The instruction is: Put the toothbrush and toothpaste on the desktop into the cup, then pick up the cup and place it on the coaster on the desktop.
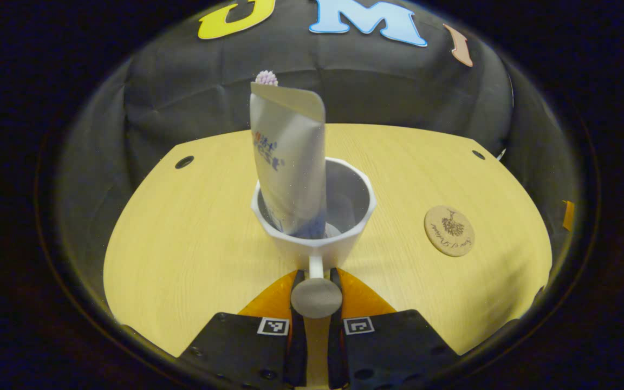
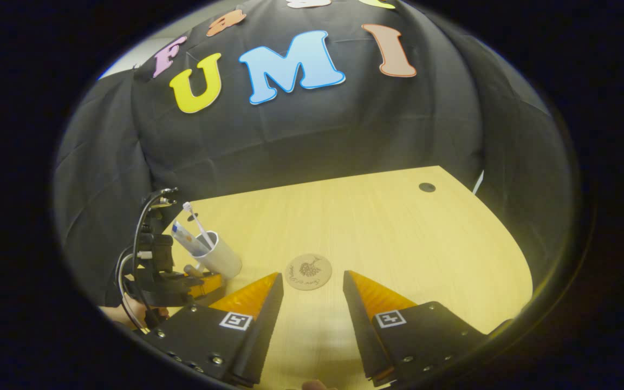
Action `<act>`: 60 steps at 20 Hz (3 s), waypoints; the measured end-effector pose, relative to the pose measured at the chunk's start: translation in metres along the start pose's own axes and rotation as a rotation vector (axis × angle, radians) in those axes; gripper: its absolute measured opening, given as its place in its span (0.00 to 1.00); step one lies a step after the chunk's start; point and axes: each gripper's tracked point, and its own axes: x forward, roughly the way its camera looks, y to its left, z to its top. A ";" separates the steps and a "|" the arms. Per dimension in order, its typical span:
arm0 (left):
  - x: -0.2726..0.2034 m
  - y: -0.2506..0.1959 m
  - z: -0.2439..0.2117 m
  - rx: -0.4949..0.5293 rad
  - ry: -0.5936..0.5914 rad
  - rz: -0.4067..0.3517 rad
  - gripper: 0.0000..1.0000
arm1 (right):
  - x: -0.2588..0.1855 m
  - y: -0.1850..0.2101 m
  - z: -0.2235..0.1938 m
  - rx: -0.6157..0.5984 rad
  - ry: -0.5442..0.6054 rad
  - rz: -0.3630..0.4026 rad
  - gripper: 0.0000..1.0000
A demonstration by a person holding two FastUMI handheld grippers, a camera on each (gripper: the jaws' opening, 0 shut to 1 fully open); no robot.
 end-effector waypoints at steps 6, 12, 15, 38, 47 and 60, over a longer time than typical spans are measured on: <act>-0.005 -0.031 0.016 0.072 -0.045 -0.043 0.22 | -0.001 -0.008 0.006 0.007 -0.012 -0.008 0.67; -0.005 -0.088 0.024 0.090 -0.043 -0.138 0.22 | -0.008 -0.025 0.007 0.003 -0.024 -0.030 0.67; -0.002 -0.117 0.026 0.097 -0.041 -0.173 0.22 | -0.014 -0.041 0.004 0.012 -0.024 -0.050 0.67; 0.019 -0.182 0.012 0.198 0.018 -0.153 0.32 | -0.027 -0.079 -0.005 0.085 -0.018 -0.055 0.67; -0.035 -0.196 0.049 0.156 -0.174 -0.169 0.76 | -0.039 -0.074 0.013 0.010 -0.089 -0.026 0.67; -0.177 -0.151 0.117 0.076 -0.605 -0.029 0.90 | -0.085 -0.047 0.065 -0.139 -0.313 0.006 0.67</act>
